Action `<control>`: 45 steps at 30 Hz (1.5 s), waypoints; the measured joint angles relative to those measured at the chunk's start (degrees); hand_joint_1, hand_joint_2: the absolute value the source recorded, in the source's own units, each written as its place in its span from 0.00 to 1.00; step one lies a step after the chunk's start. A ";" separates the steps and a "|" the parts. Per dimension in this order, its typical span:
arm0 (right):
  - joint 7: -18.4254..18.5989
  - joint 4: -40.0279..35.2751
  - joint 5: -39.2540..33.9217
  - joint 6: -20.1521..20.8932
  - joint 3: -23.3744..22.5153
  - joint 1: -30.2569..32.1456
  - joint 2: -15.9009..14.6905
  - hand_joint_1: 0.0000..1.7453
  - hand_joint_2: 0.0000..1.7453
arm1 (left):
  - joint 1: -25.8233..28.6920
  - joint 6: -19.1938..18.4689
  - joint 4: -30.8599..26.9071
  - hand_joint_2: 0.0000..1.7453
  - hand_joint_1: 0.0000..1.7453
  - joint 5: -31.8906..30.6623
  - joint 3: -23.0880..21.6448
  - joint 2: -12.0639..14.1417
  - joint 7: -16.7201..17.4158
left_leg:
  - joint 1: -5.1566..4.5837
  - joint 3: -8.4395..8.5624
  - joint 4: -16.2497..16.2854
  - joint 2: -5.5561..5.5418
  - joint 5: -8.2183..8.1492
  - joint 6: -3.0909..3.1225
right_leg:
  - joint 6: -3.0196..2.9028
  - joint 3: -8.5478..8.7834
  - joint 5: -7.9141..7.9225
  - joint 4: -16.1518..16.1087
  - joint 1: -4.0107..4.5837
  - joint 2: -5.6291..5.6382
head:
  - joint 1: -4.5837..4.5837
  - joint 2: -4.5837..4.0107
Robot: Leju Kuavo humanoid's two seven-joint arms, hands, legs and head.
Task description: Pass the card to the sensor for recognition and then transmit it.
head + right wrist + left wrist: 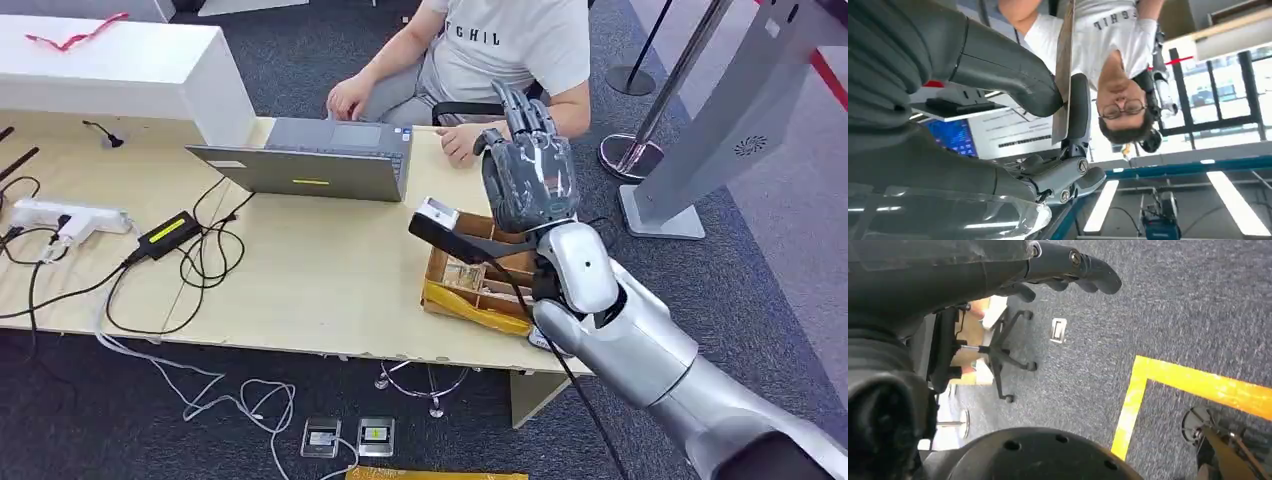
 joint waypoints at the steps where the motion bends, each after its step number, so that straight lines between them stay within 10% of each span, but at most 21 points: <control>1: -0.11 0.26 -0.07 -0.17 0.09 -0.11 0.33 1.00 1.00 | 0.00 -0.24 0.00 0.00 0.00 0.00 0.00 0.07 0.02 | 0.00 -0.01 0.00 -0.01 0.00 0.00 | -0.01 0.00 -0.01 0.00 0.00 0.00 | 0.00 0.00; 29: -0.70 12.83 -2.71 -1.09 1.22 -0.71 2.90 1.00 1.00 | 0.26 -2.38 0.00 0.00 0.00 -0.74 0.00 1.18 -0.87 | -0.01 -0.01 0.00 0.03 -0.01 -0.02 | -0.02 -0.07 -0.01 -0.01 0.00 0.01 | 0.00 0.00; 33: -0.48 13.70 -2.91 -1.07 1.18 -0.74 2.58 0.00 1.00 | 0.28 -2.64 0.00 0.00 0.00 -0.72 0.00 1.25 -0.72 | -0.01 -0.01 0.00 0.03 -0.01 -0.02 | -0.02 -0.07 -0.01 -0.01 0.00 0.01 | 0.00 0.00; 45: 1.73 15.28 -0.70 -2.71 0.85 -0.75 1.97 0.00 1.00 | 0.29 -2.78 0.00 0.00 0.00 -1.05 0.02 1.33 -0.57 | 0.00 -0.01 0.00 0.02 -0.02 -0.02 | -0.02 -0.07 -0.01 -0.01 0.00 0.00 | 0.00 0.00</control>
